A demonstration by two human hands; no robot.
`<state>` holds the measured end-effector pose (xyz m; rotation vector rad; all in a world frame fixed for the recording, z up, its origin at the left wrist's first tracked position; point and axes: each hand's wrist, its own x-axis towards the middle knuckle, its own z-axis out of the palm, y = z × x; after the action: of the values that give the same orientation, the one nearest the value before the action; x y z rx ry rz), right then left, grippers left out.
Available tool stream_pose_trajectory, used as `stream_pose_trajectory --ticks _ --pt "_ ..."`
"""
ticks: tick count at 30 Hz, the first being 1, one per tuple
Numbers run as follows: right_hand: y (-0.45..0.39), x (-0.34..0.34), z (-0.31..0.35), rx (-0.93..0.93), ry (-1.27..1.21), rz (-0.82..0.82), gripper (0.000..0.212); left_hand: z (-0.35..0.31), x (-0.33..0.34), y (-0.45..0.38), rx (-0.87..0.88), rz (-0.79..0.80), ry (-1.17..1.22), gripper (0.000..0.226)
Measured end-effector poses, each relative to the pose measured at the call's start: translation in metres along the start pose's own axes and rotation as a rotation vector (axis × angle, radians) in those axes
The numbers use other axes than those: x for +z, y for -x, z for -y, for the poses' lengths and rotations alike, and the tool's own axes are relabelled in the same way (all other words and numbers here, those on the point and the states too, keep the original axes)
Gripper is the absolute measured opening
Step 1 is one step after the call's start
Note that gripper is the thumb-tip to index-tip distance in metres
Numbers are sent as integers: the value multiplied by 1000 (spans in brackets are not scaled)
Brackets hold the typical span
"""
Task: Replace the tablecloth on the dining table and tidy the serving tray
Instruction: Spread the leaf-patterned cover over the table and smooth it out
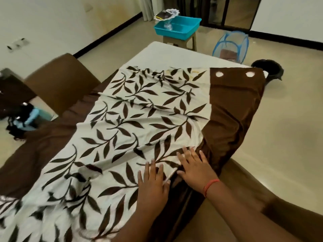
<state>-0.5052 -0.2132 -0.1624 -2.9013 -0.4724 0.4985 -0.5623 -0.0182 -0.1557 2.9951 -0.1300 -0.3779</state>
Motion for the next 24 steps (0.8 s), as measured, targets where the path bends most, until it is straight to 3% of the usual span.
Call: stream_pose_trajectory --ticks 7,9,12,15,19,24 --pt "41 -6 17 326 134 157 62 94 43 178 40 77 -6 69" --pt "50 -5 62 266 149 164 65 119 47 225 43 61 -23 72" --pt "72 18 154 34 126 112 74 152 52 282 -72 39 -9 78" --pt "102 53 229 -110 139 173 77 186 64 329 -190 64 -5 79" --pt "133 88 250 -74 249 155 78 191 79 373 -208 133 15 77" --pt "157 92 248 -88 235 192 76 171 87 403 -260 86 28 79"
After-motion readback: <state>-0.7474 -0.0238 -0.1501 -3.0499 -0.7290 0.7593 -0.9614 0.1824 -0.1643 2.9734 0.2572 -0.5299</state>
